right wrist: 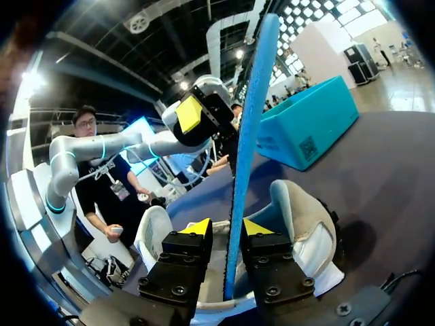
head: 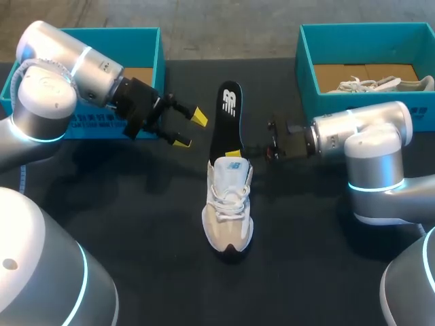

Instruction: Take the shoe out of the shoebox, open the shoe tongue, remove and reinsert the insole, then place the shoe into the shoebox

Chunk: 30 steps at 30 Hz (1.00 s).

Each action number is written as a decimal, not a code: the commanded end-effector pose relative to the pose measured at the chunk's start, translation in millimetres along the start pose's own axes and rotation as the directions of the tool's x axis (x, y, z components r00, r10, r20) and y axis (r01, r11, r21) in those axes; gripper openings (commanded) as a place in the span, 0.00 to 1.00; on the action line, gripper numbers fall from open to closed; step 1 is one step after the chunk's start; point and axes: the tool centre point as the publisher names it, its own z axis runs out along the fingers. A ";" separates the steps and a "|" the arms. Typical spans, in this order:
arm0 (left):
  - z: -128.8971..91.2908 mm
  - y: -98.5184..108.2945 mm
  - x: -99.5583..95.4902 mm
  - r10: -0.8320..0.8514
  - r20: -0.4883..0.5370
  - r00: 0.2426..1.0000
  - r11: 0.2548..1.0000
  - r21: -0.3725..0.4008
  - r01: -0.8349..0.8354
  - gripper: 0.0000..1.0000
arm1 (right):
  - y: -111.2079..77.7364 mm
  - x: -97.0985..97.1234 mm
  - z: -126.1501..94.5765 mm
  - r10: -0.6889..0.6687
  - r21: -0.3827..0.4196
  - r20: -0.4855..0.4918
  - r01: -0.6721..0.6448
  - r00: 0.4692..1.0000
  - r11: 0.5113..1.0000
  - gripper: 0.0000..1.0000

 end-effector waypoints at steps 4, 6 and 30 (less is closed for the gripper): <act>0.4 1.4 0.0 0.003 0.000 1.000 1.000 0.001 -0.003 1.00 | 13.8 -0.5 3.5 -0.025 0.010 -0.004 0.025 1.000 1.000 0.27; 0.3 1.4 0.1 0.003 0.000 1.000 1.000 0.001 -0.003 1.00 | 15.8 -2.1 5.2 -0.029 0.013 -0.007 0.029 1.000 0.999 0.27; -2.5 18.4 -6.2 -0.014 -0.002 1.000 1.000 0.017 0.014 1.00 | -3.2 -2.3 10.9 0.033 0.061 -0.030 -0.031 0.999 0.998 0.00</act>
